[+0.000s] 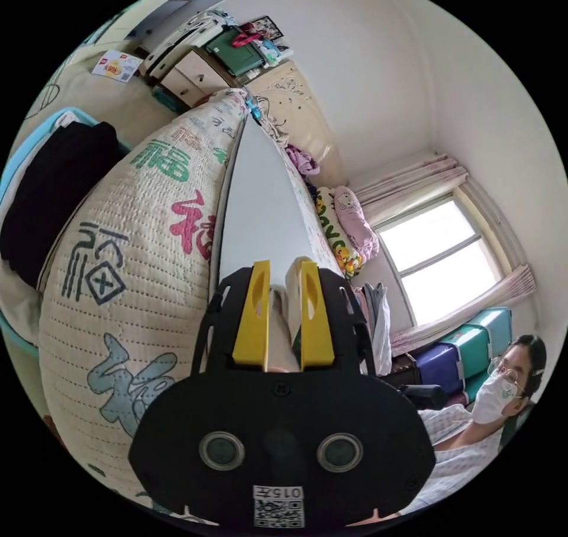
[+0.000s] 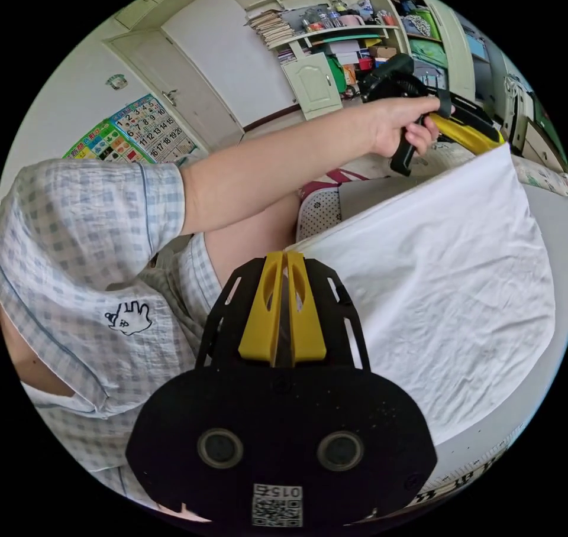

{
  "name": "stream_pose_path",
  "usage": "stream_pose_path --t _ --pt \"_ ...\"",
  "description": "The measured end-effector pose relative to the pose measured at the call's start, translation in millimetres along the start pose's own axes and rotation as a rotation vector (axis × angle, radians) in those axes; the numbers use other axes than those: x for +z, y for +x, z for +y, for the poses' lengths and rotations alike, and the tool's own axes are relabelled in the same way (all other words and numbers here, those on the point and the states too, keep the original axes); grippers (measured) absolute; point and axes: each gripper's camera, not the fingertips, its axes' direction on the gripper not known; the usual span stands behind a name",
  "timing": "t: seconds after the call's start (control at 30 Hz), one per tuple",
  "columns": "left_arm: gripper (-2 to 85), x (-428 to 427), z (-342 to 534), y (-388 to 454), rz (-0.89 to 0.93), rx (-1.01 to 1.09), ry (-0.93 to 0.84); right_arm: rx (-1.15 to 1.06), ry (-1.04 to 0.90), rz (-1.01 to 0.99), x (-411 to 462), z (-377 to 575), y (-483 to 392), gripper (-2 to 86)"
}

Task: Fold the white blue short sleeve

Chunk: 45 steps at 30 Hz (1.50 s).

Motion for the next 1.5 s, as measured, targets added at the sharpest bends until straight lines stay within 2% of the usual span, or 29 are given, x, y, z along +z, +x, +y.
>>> stream_pose_path --t 0.1,0.13,0.27,0.33,0.57,0.7,0.8,0.9,1.0,1.07,1.13,1.17,1.27,1.37,1.5 --pt "9.4 8.8 -11.4 32.8 -0.225 0.082 -0.068 -0.007 0.002 -0.002 11.4 10.7 4.8 -0.2" --pt "9.9 5.8 -13.9 39.8 -0.265 0.093 -0.043 -0.004 -0.006 0.013 17.9 16.0 7.3 -0.1" --pt "10.1 -4.9 -26.4 32.5 -0.190 0.045 -0.045 0.011 -0.007 0.044 39.8 35.9 16.3 0.0" --pt "10.1 -4.1 -32.7 30.0 -0.260 0.022 -0.090 0.013 -0.009 0.063 50.2 42.1 19.5 0.1" --pt "9.6 -12.1 -52.0 27.8 -0.319 0.001 -0.221 -0.010 -0.075 0.146 89.4 57.9 23.1 2.2" --pt "9.3 -46.3 -51.0 44.5 -0.369 -0.022 -0.088 -0.076 -0.030 0.133 88.0 63.4 14.4 5.4" --pt "8.9 -57.1 -43.7 71.8 -0.280 0.017 0.009 -0.138 0.003 0.213 91.4 65.7 2.8 4.7" --pt "8.9 -32.6 -44.0 97.3 -0.201 0.084 -0.036 -0.173 0.085 0.428 94.9 69.3 -10.0 2.3" --pt "8.8 4.7 -51.2 105.0 -0.180 0.099 -0.131 -0.251 -0.009 0.485 118.6 58.4 -20.7 2.0" --pt "8.7 26.7 -54.6 106.8 -0.219 0.104 -0.203 -0.271 -0.032 0.505 128.5 54.6 -20.3 1.2" --pt "8.3 44.9 -57.5 113.2 -0.341 0.130 -0.252 -0.299 -0.047 0.588 134.6 49.3 -26.2 0.2" --pt "8.3 47.7 -58.3 114.7 -0.362 0.136 -0.260 -0.321 -0.038 0.617 133.4 45.1 -31.8 -0.2" --pt "8.0 56.1 -61.4 118.7 -0.402 0.145 -0.284 -0.380 0.044 0.511 106.8 33.7 -38.8 -0.7" --pt "8.0 58.8 -63.8 123.1 -0.448 0.165 -0.298 -0.336 0.138 0.442 63.0 15.0 -23.0 -0.8" --pt "8.4 17.9 -66.8 119.9 -0.254 0.127 -0.142 -0.152 0.299 0.378 -22.0 -3.2 31.0 0.1"
